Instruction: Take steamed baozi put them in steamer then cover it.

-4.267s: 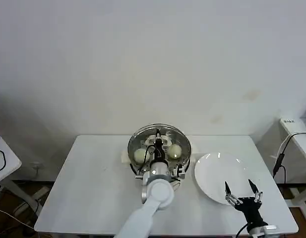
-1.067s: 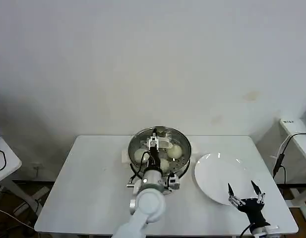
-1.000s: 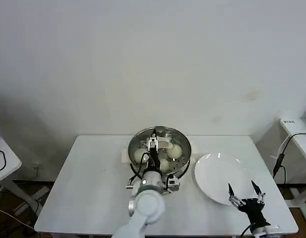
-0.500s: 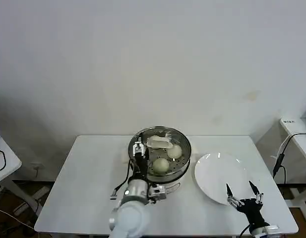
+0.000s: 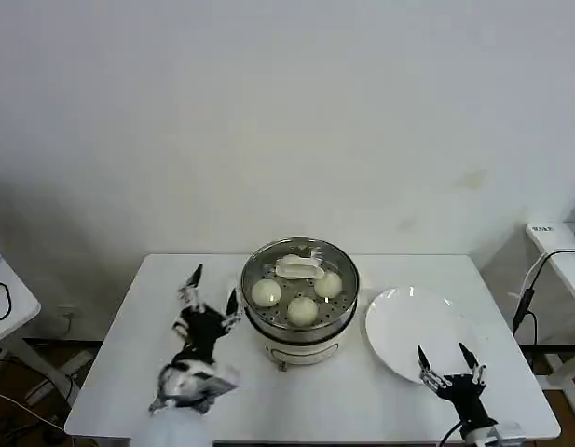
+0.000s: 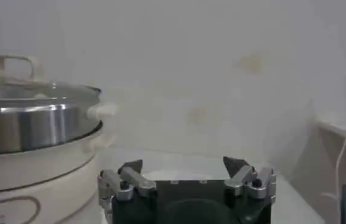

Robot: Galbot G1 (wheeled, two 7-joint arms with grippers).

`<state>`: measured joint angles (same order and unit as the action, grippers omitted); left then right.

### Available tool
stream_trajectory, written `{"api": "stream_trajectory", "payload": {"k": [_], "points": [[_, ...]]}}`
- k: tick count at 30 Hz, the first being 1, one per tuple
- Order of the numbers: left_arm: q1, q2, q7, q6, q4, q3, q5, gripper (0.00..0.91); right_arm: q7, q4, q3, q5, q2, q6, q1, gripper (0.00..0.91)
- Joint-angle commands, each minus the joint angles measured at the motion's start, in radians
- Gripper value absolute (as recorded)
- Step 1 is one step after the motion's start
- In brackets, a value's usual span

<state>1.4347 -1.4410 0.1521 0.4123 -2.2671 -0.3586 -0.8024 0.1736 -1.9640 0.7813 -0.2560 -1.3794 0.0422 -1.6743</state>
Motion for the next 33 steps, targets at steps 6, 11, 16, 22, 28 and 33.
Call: {"api": "stream_trajectory", "payload": {"k": [6,11,16,22,28,33], "points": [[0.197,-0.015,0.006,-0.151,0.094,-0.336,0.595,0.907,-0.005,0.014,-0.026,-0.024,-0.005,0.004,-0.019,0.907],[0.219,-0.015,0.003,-0.16,0.084,-0.345,0.618,0.907,-0.006,0.032,-0.03,-0.017,-0.011,0.024,-0.021,0.907],[0.229,-0.012,0.011,-0.161,0.086,-0.349,0.622,0.907,-0.017,0.032,-0.026,0.042,-0.016,0.009,-0.03,0.907],[0.22,-0.009,0.022,-0.16,0.084,-0.344,0.626,0.907,-0.005,0.009,-0.028,-0.005,-0.019,-0.012,-0.036,0.907],[0.221,-0.013,0.027,-0.159,0.086,-0.334,0.625,0.907,-0.002,0.01,-0.028,-0.003,-0.022,-0.008,-0.025,0.907],[0.225,-0.016,0.027,-0.156,0.089,-0.333,0.626,0.907,0.002,0.02,-0.026,0.008,-0.023,0.005,-0.026,0.907]]}}
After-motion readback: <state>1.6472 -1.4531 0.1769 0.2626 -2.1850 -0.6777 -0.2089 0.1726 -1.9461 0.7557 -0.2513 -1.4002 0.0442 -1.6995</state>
